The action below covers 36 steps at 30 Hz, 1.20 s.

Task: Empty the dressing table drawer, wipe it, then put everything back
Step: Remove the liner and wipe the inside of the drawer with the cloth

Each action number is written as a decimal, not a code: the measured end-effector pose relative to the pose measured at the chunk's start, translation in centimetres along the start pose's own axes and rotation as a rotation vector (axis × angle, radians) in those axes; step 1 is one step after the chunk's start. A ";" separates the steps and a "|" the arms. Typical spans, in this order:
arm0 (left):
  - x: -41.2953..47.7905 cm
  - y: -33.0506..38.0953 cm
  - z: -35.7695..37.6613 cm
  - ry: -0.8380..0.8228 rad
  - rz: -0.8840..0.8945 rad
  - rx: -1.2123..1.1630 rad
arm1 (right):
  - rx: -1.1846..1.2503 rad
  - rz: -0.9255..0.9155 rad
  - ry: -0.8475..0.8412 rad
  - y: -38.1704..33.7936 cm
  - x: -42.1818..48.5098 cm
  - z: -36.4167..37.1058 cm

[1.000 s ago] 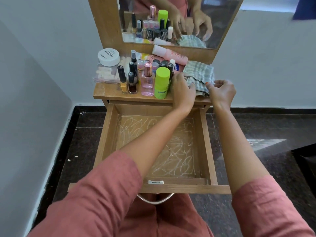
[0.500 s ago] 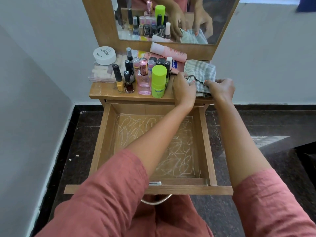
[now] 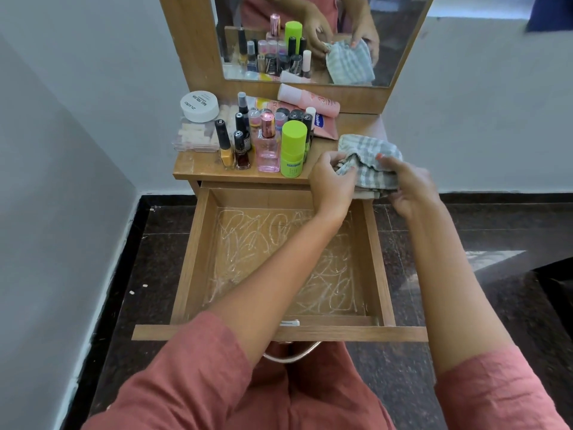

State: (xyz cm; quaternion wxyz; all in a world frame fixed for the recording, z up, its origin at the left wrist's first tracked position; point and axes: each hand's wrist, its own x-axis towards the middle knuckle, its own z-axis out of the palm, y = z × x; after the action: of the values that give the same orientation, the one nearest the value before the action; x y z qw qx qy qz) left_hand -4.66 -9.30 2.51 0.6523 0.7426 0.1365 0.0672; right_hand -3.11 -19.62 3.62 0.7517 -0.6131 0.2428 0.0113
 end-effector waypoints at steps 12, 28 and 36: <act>-8.0 -4.7 -8.2 -0.231 -0.202 -0.106 | 0.070 0.231 -0.287 6.5 -7.9 -0.9; -3.9 -9.4 -13.8 -0.416 -0.448 0.456 | -0.829 0.148 -0.297 13.1 -7.4 3.8; -2.2 -8.9 -15.4 -0.122 -0.088 0.771 | -1.295 -0.240 -0.238 13.6 -5.4 3.3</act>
State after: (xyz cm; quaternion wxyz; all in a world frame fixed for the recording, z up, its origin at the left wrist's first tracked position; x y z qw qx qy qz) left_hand -12.07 5.68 -3.96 0.3347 0.9292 0.1442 -0.0612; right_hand -10.95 -11.66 -6.38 0.2495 -0.9578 0.0324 0.1389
